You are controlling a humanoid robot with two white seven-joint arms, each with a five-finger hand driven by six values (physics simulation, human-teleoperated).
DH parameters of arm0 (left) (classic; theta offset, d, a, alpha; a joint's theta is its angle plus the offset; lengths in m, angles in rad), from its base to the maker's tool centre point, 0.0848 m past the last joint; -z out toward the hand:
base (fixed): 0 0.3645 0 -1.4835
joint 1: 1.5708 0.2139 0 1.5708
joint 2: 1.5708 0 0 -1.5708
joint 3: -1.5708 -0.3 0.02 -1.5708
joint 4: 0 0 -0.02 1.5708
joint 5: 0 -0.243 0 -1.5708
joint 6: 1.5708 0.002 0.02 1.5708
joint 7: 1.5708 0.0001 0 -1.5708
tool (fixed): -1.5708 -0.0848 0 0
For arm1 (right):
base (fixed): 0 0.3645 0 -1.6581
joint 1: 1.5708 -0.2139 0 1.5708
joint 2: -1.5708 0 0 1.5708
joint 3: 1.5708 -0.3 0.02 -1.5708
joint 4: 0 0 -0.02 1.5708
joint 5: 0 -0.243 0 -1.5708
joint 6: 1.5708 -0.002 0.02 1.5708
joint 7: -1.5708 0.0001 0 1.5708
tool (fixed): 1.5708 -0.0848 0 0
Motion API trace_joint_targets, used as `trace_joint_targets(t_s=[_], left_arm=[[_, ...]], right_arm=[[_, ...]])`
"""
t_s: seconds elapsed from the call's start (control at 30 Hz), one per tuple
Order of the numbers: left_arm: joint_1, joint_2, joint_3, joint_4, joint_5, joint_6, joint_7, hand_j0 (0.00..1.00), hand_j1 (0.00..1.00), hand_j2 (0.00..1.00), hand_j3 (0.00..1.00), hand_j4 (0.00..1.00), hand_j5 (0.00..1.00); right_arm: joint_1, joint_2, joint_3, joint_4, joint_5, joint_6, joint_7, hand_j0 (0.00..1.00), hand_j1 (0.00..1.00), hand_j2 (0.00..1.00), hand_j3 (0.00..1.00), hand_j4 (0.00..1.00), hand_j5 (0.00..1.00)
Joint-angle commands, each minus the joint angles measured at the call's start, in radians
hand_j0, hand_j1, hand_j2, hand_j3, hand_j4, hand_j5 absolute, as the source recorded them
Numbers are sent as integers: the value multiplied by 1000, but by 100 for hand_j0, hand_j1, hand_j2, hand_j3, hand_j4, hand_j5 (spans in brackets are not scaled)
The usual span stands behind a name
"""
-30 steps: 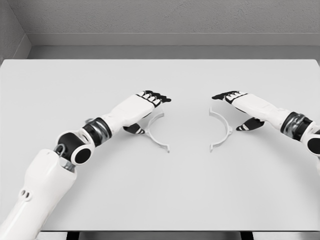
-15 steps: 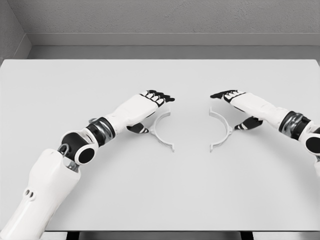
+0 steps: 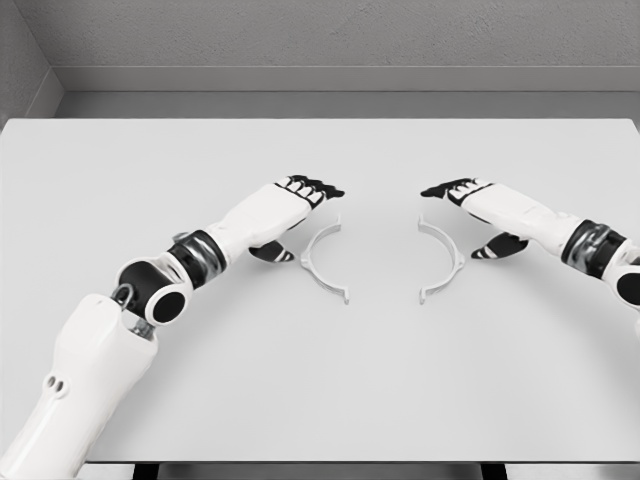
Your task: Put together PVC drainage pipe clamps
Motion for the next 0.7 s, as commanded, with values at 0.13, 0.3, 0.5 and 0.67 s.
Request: trace_joint_targets(t_s=[0.13,0.3,0.5,0.67], left_arm=[[-21,1,2,30,3,1,1,100,100,100,100,100,100],[-21,1,2,31,3,1,1,100,100,100,100,100,100],[-21,1,2,34,3,1,1,100,100,100,100,100,100],[-25,-1,2,39,3,1,1,100,100,100,100,100,100]], right_arm=[[2,-2,12,-7,-9,2,0,100,100,100,100,100,100],[5,0,13,-20,-8,2,0,100,100,100,100,100,100],[6,3,13,-23,-11,2,0,100,100,100,100,100,100],[11,5,13,-49,-11,2,0,100,100,100,100,100,100]])
